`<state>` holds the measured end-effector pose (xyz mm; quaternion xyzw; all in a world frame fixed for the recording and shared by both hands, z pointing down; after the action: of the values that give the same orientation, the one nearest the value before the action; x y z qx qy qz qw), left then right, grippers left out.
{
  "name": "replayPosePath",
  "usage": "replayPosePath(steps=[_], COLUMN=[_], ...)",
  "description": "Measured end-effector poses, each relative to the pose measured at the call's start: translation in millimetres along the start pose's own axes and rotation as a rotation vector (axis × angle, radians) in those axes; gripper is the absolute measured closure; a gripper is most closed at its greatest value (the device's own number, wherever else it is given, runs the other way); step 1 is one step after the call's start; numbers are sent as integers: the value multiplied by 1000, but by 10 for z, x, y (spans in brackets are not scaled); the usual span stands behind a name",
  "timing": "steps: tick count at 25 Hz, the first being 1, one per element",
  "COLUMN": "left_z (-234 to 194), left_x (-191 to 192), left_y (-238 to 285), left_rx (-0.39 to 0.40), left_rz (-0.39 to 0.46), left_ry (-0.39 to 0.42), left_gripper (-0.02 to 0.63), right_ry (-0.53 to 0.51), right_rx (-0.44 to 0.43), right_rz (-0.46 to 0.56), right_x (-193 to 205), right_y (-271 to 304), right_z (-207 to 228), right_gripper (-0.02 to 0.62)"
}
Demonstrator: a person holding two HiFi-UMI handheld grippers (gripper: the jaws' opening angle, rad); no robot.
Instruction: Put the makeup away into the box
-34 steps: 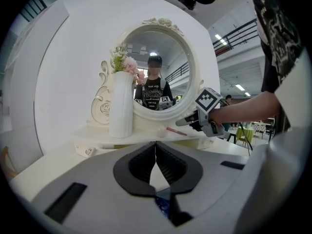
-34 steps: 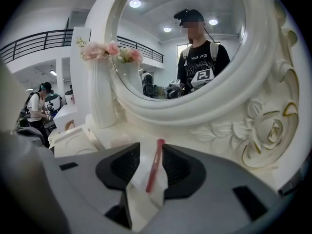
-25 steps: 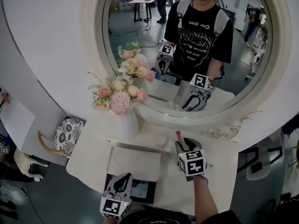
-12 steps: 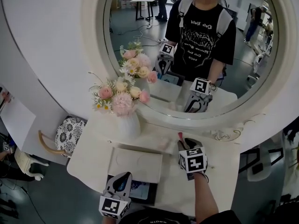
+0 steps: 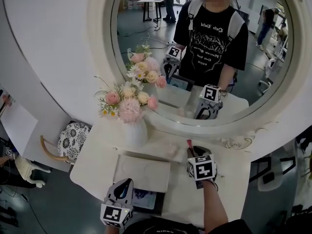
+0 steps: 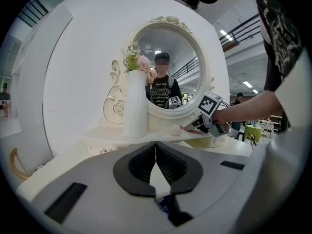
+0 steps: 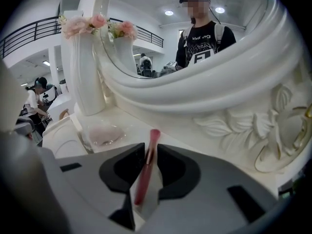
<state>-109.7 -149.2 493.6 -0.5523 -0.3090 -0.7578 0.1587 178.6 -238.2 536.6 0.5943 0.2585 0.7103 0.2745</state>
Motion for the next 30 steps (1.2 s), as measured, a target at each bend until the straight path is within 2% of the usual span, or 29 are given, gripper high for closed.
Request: replayPosePath(steps=[26, 30], left_z=[-48, -32], left_x=[79, 100], left_y=[-31, -44], left_rx=[-19, -12], left_rz=[-20, -31], left_ry=[-2, 18], left_gripper=[591, 591], right_ry=[-48, -41], right_rx=[9, 4], right_rz=[-21, -27], right_x=[9, 36], right_y=[23, 25], right_z=[-27, -35], right_gripper=[543, 545])
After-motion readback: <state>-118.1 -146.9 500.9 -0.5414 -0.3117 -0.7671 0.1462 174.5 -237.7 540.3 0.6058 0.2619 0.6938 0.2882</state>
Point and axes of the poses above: the fingertips, and each gripper's own axes: y forward along the fingers, z to its right, x out of its underside, the point moved 2 cm from there along -y, backward along the fingers, and after that the axes turned 15 degrees about y, right-handed, at the moved point
